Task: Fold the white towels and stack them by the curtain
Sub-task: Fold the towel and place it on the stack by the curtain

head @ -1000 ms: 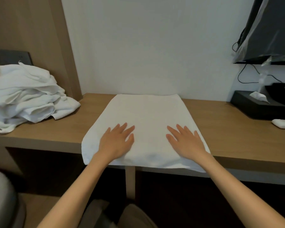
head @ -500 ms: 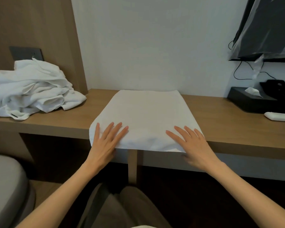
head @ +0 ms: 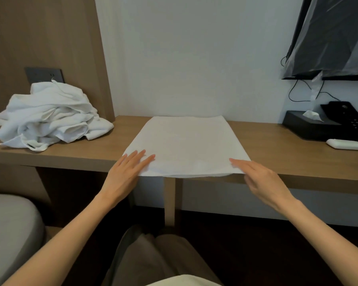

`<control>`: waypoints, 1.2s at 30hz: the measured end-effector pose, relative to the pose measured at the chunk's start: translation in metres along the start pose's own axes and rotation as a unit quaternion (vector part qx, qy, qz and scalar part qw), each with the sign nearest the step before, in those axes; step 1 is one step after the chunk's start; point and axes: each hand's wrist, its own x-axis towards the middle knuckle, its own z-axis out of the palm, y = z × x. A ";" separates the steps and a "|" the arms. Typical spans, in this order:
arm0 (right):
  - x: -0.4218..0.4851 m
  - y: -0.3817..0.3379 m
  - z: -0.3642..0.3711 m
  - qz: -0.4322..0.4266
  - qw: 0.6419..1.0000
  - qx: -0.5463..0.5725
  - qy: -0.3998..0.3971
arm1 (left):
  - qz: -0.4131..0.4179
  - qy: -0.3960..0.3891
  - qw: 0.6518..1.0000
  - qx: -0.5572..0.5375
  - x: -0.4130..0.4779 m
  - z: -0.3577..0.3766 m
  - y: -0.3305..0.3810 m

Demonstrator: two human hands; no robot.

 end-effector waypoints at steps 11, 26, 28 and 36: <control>0.028 0.014 0.008 0.216 0.929 0.192 0.230 | -0.239 0.136 0.892 -0.360 0.016 -0.029 -0.054; 0.051 0.025 0.010 0.308 0.879 0.222 0.288 | 0.064 0.054 0.985 -0.152 -0.006 -0.012 0.048; 0.052 0.022 0.009 0.316 0.874 0.227 0.290 | 0.043 0.074 0.992 -0.093 0.002 -0.009 0.053; 0.051 0.020 0.010 0.345 0.859 0.242 0.290 | -0.057 0.106 0.936 -0.332 0.010 -0.025 0.014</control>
